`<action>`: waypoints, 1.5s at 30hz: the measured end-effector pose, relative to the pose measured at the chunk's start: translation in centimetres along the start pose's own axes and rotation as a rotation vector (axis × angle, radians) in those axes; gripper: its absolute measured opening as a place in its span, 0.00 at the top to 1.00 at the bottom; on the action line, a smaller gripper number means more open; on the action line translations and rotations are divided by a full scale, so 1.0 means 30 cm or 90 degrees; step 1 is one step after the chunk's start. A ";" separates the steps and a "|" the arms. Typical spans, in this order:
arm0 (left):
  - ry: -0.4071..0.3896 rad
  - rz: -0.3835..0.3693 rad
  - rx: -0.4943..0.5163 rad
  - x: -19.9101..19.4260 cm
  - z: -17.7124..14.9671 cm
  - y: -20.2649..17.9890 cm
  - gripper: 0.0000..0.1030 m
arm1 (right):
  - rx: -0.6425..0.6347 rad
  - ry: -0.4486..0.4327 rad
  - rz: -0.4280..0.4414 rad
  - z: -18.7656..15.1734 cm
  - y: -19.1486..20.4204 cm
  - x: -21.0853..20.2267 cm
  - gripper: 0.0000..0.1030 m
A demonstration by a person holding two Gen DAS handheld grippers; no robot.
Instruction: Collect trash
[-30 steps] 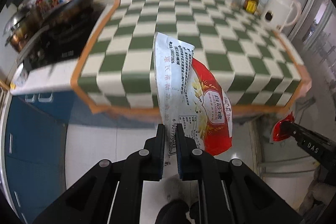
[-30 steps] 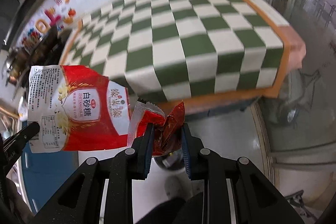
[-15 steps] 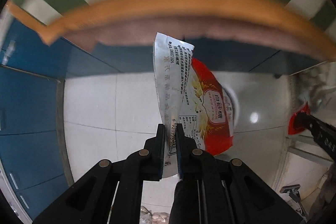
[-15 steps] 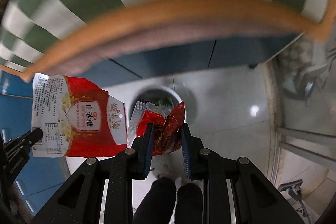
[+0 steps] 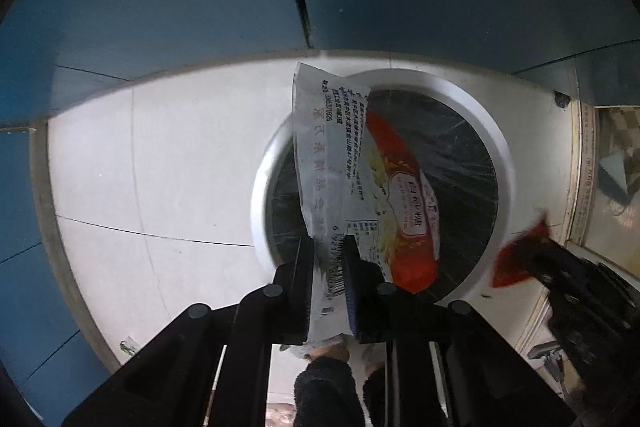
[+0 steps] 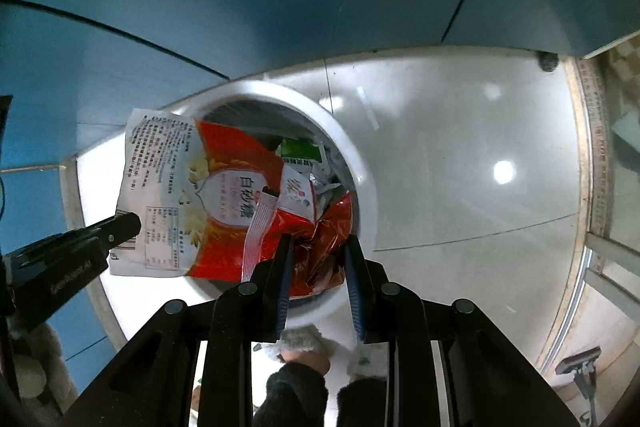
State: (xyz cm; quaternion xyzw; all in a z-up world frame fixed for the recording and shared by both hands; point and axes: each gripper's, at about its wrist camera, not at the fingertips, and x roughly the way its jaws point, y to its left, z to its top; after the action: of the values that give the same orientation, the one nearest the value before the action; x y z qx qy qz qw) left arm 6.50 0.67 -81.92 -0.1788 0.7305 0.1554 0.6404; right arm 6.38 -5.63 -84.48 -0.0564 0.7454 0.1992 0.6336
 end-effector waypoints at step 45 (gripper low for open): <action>-0.252 -0.054 -0.064 -1.478 -0.767 0.000 0.00 | -0.086 -0.202 -0.029 -0.616 0.151 -1.666 0.00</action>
State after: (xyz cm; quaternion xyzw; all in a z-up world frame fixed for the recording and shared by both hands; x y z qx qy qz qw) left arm -8.63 -7.06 -34.95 -0.2073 0.5734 0.1966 0.7679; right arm -2.65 -16.70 -32.94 -0.0832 0.6194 0.2408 0.7426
